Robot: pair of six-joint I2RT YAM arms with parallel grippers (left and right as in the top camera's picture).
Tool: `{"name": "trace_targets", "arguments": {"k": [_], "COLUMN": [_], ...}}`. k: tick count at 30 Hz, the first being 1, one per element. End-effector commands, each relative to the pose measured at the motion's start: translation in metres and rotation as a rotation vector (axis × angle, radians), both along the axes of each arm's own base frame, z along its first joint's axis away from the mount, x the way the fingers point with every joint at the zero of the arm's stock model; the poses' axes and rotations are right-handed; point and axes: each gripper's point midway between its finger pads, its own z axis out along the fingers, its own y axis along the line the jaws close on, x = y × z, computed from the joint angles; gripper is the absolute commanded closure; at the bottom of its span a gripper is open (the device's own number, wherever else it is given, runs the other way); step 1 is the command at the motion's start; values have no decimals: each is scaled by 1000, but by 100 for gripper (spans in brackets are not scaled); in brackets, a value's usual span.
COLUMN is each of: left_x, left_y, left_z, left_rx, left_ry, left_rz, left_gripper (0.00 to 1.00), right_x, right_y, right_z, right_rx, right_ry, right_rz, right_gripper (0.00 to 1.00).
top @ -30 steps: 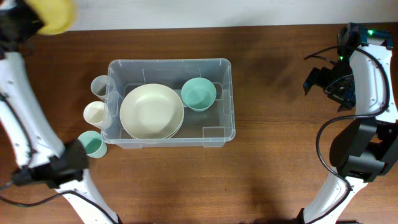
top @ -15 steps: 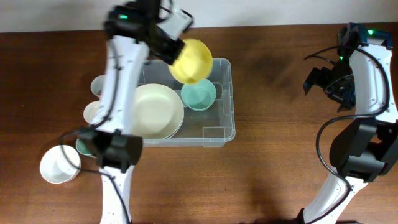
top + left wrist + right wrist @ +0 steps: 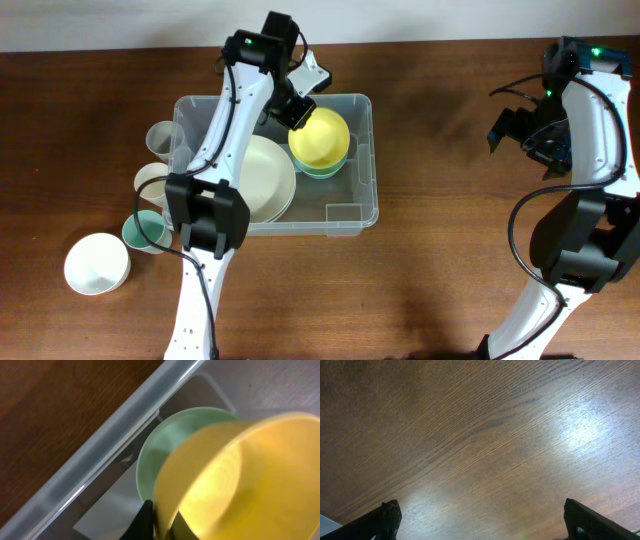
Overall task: Pack container
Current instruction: 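Place the yellow bowl onto the mint-green bowl and release, then move the left gripper to the white bowl at front left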
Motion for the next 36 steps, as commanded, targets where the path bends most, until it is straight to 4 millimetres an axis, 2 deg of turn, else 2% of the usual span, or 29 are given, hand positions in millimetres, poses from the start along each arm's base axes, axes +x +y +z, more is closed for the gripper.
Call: {"name": "trace_targets", "arguments": {"k": [1, 3, 6, 11, 12, 15, 19, 20, 21, 22, 23, 25, 26, 29, 30, 32, 34, 35, 36], "left_x": [-4, -5, -5, 4, 9, 26, 42, 43, 41, 39, 33, 23, 19, -3, -9, -17, -26, -33, -36], "left_y": [-2, -2, -2, -4, -4, 2, 27, 43, 57, 67, 86, 114, 127, 189, 203, 239, 271, 294, 306], "left_z": [-23, -30, -36, -25, -16, 28, 95, 125, 145, 157, 175, 194, 199, 221, 225, 236, 246, 251, 252], "left_rx": [1, 5, 8, -11, -23, -73, -140, -168, -183, -191, -200, -205, -200, -170, -165, -170, -184, -197, -204], "left_ry": [53, 68, 75, 32, 12, -83, -218, -269, -298, -312, -328, -336, -337, -342, -343, -365, -381, -388, -387], "left_rz": [-17, -16, -16, 12, 41, 126, 242, 302, 344, 371, 424, 511, 554, 727, 756, 859, 971, 1043, 1090], "left_gripper": [82, 80, 66, 49, 46, 42, 37, 36, 36, 36, 34, 32, 32, 28, 24, 1, 1, 1, 1], "right_x": [-1, -1, -1, -1, -1, -1, -1, -1, -1, -1, -1, -1, -1, -1, -1, -1, -1, -1, -1], "right_y": [0, 0, 0, -1, -1, 0, -1, -1, 0, 0, 0, 0, -1, 0, 0, -1, 0, -1, -1], "right_z": [2, 2, 2, 2, 2, 2, 2, 2, 2, 2, 2, 2, 2, 2, 2, 2, 2, 2, 2], "right_rx": [0, 0, 0, 0, 0, 0, 0, 0, 0, 0, 0, 0, 0, 0, 0, 0, 0, 0, 0], "right_ry": [-4, -4, -4, -4, -4, -4, -4, -4, -4, -4, -4, -4, -4, -4, -4, -4, -4, -4, -4], "right_rz": [-4, -4, -4, -4, -4, -4, -4, -4, -4, -4, -4, -4, -4, -4, -4, -4, -4, -4, -4], "right_gripper": [1, 1, 1, 1, 1, 1, 1, 1, 1, 1, 1, 1, 1, 1, 1, 1, 1, 1, 1]}}
